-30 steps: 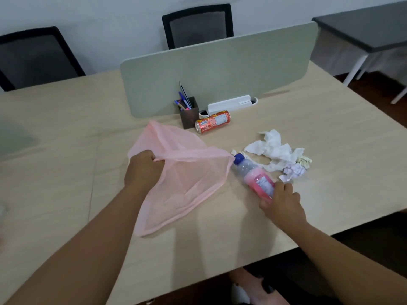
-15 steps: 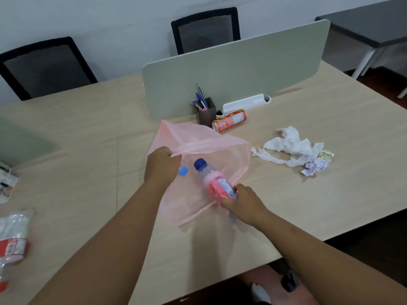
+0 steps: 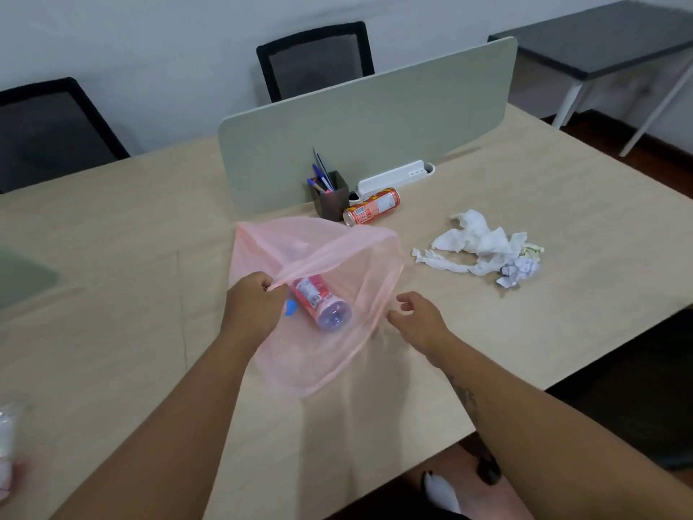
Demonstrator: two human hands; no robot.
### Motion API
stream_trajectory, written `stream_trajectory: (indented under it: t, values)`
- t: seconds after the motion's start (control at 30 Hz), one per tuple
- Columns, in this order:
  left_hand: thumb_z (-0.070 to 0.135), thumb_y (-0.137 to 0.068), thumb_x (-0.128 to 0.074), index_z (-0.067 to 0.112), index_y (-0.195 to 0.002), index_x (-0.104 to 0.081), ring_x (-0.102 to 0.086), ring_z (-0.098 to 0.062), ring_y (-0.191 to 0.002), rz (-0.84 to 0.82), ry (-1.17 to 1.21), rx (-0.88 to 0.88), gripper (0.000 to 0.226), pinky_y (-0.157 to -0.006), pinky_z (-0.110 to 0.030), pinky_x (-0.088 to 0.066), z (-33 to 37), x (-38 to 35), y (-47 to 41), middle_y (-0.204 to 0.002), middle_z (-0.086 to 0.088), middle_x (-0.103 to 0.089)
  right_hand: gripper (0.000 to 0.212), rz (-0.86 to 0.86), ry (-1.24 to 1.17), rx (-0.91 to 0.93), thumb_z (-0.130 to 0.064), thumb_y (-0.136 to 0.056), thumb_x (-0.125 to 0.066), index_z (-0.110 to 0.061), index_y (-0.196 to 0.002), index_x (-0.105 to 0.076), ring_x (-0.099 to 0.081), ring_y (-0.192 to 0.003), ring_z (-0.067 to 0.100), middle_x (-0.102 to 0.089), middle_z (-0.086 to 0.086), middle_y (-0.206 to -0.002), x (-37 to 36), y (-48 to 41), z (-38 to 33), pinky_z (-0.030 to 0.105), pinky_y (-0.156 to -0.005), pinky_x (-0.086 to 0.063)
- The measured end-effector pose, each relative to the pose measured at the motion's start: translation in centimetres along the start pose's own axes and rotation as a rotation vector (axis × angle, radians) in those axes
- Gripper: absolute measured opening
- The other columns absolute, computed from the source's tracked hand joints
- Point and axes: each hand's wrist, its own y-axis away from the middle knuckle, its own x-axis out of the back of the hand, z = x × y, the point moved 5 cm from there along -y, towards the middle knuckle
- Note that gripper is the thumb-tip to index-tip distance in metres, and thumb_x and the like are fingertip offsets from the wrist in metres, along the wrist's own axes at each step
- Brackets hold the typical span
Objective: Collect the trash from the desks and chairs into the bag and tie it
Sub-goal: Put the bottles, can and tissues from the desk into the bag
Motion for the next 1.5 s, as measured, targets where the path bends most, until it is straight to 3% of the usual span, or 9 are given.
stream_trajectory:
  t: [0.1, 0.37, 0.53, 0.6, 0.7, 0.8, 0.9, 1.23, 1.5]
  values:
    - [0.022, -0.084, -0.059, 0.000, -0.072, -0.058, -0.045, -0.025, -0.058, -0.021, -0.015, 0.003, 0.025, -0.051, -0.030, -0.038, 1.4, -1.9, -0.4, -0.062, -0.007, -0.053, 0.061, 0.082, 0.201, -0.004, -0.037, -0.083, -0.067, -0.020, -0.138, -0.045, -0.050, -0.118, 0.028, -0.043, 0.009, -0.137, 5.0, -2.3, 1.3, 0.040, -0.094, -0.048]
    - [0.022, -0.088, -0.055, -0.002, -0.071, -0.058, -0.050, -0.031, -0.066, -0.022, -0.134, -0.007, 0.029, -0.058, -0.035, -0.039, 5.2, -8.0, -1.9, -0.068, -0.015, -0.059, 0.105, 0.290, 0.878, -0.021, -0.071, -0.067, -0.064, -0.045, -0.149, -0.005, -0.001, -0.144, 0.043, -0.001, 0.006, -0.159, 15.6, -9.1, 5.5, 0.065, -0.109, -0.020]
    - [0.021, -0.089, -0.051, 0.005, -0.064, -0.054, -0.051, -0.028, -0.063, -0.027, -0.166, 0.027, 0.030, -0.059, -0.034, -0.040, 6.3, -11.3, -2.3, -0.064, -0.011, -0.058, 0.111, 0.380, 0.972, 0.143, -0.084, -0.052, -0.056, -0.035, -0.149, -0.030, -0.022, -0.138, 0.055, -0.026, 0.019, -0.156, 18.7, -13.9, 6.8, 0.077, -0.090, -0.030]
    - [0.020, -0.090, -0.051, 0.007, -0.062, -0.052, -0.049, -0.023, -0.060, -0.018, -0.189, 0.037, 0.031, -0.054, -0.030, -0.038, 6.6, -12.0, -2.4, -0.062, -0.009, -0.056, 0.102, 0.349, 1.019, 0.155, -0.084, -0.055, -0.055, -0.034, -0.143, -0.042, -0.038, -0.128, 0.057, -0.044, 0.022, -0.144, 18.6, -15.3, 7.7, 0.074, -0.080, -0.040]
    - [0.020, -0.089, -0.052, 0.009, -0.062, -0.053, -0.050, -0.023, -0.060, -0.006, -0.214, 0.046, 0.030, -0.052, -0.029, -0.036, 6.8, -12.7, -2.5, -0.063, -0.008, -0.056, 0.059, 0.405, 1.063, 0.280, -0.062, -0.074, -0.065, -0.024, -0.119, -0.062, -0.052, -0.101, 0.046, -0.058, 0.017, -0.110, 17.9, -15.3, 8.7, 0.048, -0.066, -0.047]
    - [0.021, -0.088, -0.052, 0.009, -0.061, -0.051, -0.049, -0.024, -0.060, -0.011, -0.213, 0.068, 0.030, -0.052, -0.029, -0.036, 6.8, -12.9, -2.5, -0.063, -0.008, -0.056, 0.028, 0.473, 1.012, 0.387, -0.024, -0.080, -0.069, -0.014, -0.105, -0.060, -0.051, -0.083, 0.037, -0.056, 0.014, -0.094, 16.8, -14.0, 9.5, 0.039, -0.061, -0.041]
    - [0.021, -0.089, -0.054, 0.010, -0.060, -0.048, -0.046, -0.024, -0.059, 0.001, -0.186, 0.083, 0.032, -0.053, -0.030, -0.036, 6.9, -12.5, -2.6, -0.060, -0.007, -0.053, 0.010, 0.550, 1.044, 0.470, -0.013, -0.082, -0.058, -0.009, -0.091, -0.054, -0.050, -0.075, 0.033, -0.053, 0.012, -0.081, 16.1, -12.8, 10.2, 0.037, -0.057, -0.037]
    - [0.023, -0.089, -0.058, 0.001, -0.073, -0.061, -0.055, -0.036, -0.078, 0.032, -0.163, -0.014, 0.027, -0.068, -0.037, -0.041, 7.9, -8.3, -4.7, -0.075, -0.015, -0.061, 0.020, 0.618, 0.896, 0.805, -0.021, -0.077, -0.066, -0.012, -0.082, -0.049, -0.047, -0.069, 0.029, -0.054, 0.008, -0.077, 13.9, -8.5, 0.8, 0.035, -0.055, -0.036]
    - [0.024, -0.088, -0.058, 0.007, -0.072, -0.062, -0.054, -0.029, -0.075, 0.066, -0.100, -0.032, 0.023, -0.062, -0.030, -0.032, 5.7, -2.4, -5.2, -0.069, -0.005, -0.060, 0.022, 0.380, 0.872, 1.034, -0.026, -0.076, -0.067, -0.015, -0.084, -0.050, -0.049, -0.078, 0.032, -0.056, 0.008, -0.083, 0.9, -1.5, -5.1, 0.040, -0.061, -0.043]
